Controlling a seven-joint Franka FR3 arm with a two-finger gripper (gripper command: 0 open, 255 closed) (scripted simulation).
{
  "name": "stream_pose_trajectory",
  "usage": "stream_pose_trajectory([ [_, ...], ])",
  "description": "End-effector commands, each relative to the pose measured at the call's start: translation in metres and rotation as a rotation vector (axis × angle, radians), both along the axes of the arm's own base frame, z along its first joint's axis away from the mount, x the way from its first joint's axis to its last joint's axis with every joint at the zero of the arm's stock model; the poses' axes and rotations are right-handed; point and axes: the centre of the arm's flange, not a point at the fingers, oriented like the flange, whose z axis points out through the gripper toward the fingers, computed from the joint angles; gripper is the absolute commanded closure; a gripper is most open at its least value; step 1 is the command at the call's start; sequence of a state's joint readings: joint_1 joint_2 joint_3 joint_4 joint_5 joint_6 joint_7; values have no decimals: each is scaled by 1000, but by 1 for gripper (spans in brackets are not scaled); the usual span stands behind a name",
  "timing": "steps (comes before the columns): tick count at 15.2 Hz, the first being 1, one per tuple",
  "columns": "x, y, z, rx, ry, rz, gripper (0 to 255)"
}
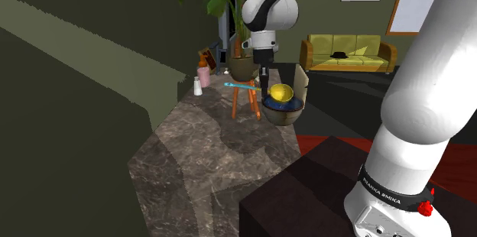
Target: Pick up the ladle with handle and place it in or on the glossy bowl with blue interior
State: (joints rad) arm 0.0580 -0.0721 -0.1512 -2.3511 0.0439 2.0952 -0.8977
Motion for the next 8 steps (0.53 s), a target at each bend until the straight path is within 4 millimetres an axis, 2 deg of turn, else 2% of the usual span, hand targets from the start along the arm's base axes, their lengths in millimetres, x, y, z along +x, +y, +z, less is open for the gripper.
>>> stream_pose_trajectory([
  [1, 1, -27, 2, 0, 1, 1, 255],
  [8, 7, -119, 5, 0, 1, 1, 255],
])
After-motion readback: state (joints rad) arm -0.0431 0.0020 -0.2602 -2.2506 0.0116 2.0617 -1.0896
